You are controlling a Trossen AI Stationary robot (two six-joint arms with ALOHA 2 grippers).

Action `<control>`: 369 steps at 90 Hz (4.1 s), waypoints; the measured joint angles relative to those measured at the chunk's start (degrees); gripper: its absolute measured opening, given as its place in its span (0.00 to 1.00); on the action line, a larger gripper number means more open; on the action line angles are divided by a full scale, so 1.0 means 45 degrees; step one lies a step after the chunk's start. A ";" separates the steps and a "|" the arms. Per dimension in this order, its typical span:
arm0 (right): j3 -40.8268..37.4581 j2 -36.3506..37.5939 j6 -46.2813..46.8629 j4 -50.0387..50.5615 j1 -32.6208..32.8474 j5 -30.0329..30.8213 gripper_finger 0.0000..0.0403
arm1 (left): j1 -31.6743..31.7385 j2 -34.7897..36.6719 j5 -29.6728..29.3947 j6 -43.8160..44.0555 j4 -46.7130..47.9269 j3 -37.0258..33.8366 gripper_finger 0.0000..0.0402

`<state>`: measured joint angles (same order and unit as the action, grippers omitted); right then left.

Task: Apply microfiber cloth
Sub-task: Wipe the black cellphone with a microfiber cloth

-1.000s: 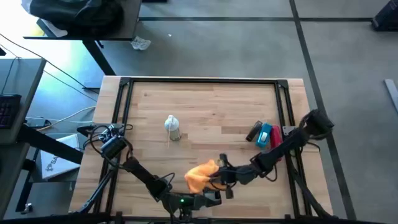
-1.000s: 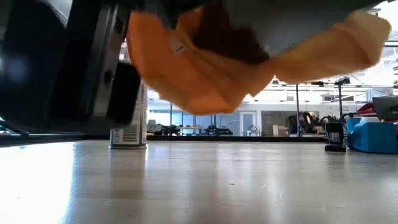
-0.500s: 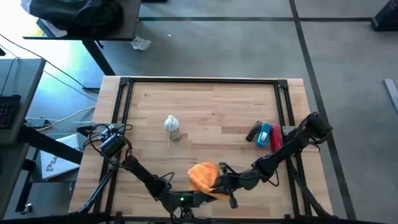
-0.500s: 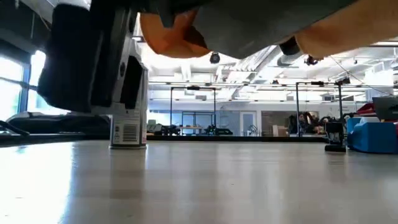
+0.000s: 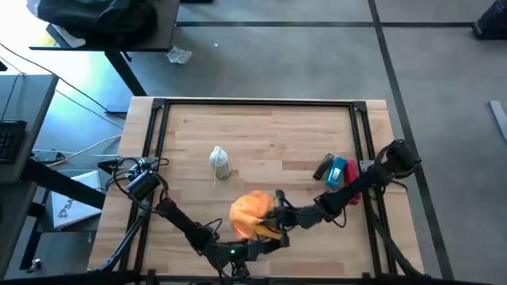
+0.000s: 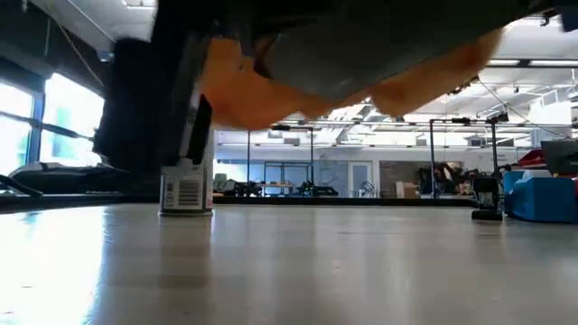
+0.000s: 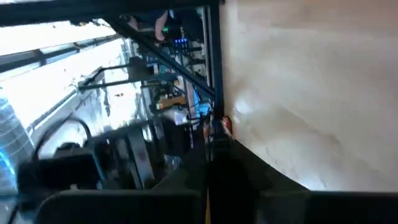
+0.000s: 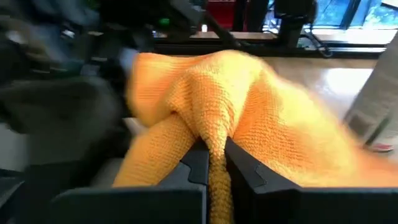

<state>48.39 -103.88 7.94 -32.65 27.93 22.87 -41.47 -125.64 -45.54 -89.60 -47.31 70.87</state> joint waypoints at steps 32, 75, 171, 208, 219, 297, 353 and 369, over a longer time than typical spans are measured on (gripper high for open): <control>-0.0137 0.0257 -0.2258 0.1643 -0.1244 0.0585 0.00 | -0.0258 0.0299 -0.0281 -0.0860 -0.0716 0.0176 0.04; -0.0059 0.4511 -0.3339 0.4349 -0.0734 0.1150 0.00 | 0.0067 0.0243 -0.0152 -0.0553 -0.0551 0.0068 0.04; -0.0118 0.2322 0.4879 0.5157 0.3492 -0.2836 0.00 | 0.0614 0.0290 -0.1457 -0.0390 -0.1218 0.0075 0.04; -0.0046 0.3773 0.8176 0.8712 0.5091 -0.0128 0.00 | 0.0993 0.0233 -0.0685 0.1741 -0.0855 -0.0116 0.04; -0.0036 0.4781 0.8616 1.0102 0.5303 0.1065 0.00 | 0.1246 0.0233 -0.0750 0.3735 -0.0083 -0.0356 0.04; -0.0045 0.6654 0.8812 1.2882 0.4813 0.2472 0.00 | 0.2306 0.0235 0.4433 1.1552 0.3889 -0.0981 0.33; -0.0040 0.4553 0.8324 1.1469 0.3411 0.1640 0.00 | 0.2505 0.0328 0.4635 1.6103 0.5112 -0.1005 0.37; -0.0040 0.4507 0.8018 1.1760 0.3002 0.1529 0.00 | 0.2550 0.1245 0.4545 1.6219 0.5772 -0.1030 0.37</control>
<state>48.21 -83.59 44.03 20.27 41.44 29.75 -30.00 -120.04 -25.09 -16.61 -21.34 66.24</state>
